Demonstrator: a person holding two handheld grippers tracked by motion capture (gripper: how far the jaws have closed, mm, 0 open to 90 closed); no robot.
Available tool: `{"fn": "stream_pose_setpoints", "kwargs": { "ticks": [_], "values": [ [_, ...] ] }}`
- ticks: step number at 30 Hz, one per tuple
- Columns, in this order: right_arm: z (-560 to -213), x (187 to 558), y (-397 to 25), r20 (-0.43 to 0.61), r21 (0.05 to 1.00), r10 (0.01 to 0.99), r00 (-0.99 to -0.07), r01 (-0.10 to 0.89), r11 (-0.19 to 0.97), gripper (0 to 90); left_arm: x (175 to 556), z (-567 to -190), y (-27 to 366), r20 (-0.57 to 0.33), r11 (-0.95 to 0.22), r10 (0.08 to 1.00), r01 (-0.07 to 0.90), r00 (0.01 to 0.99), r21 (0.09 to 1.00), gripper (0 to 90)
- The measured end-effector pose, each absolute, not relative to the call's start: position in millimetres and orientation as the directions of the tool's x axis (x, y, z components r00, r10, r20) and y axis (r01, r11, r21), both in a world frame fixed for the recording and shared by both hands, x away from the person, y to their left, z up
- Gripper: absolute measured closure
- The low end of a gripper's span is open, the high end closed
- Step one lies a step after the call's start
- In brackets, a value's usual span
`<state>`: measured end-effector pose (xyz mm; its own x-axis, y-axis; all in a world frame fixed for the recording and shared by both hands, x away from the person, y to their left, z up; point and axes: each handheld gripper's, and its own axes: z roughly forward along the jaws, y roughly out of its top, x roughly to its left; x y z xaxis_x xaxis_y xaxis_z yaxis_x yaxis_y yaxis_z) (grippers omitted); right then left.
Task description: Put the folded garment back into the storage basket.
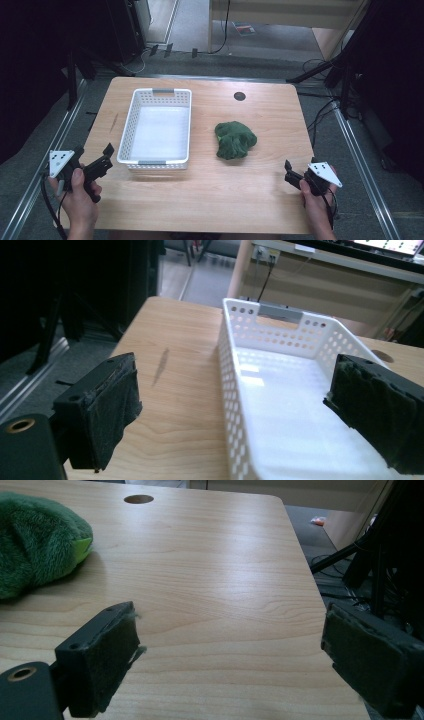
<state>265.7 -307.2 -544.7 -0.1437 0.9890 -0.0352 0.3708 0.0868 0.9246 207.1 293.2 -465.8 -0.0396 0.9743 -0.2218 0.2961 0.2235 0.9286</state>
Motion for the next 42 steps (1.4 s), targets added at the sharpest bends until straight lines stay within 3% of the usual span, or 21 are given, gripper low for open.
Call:
{"fn": "stream_pose_setpoints", "kwargs": {
  "ticks": [24, 42],
  "values": [
    [-545, 266, -299, -0.015, 0.924, 0.983, -0.186, 0.373, 0.084, 6.6, 250, -438, 231, -0.214, 0.168, 0.972, 0.363, 0.092, 0.916, 6.9],
    [-545, 267, -301, 0.013, 0.923, 0.988, -0.156, 0.381, 0.048, 3.1, 272, -426, 181, -0.205, 0.121, 0.960, 0.381, 0.189, 0.917, 6.9]
  ]
}}
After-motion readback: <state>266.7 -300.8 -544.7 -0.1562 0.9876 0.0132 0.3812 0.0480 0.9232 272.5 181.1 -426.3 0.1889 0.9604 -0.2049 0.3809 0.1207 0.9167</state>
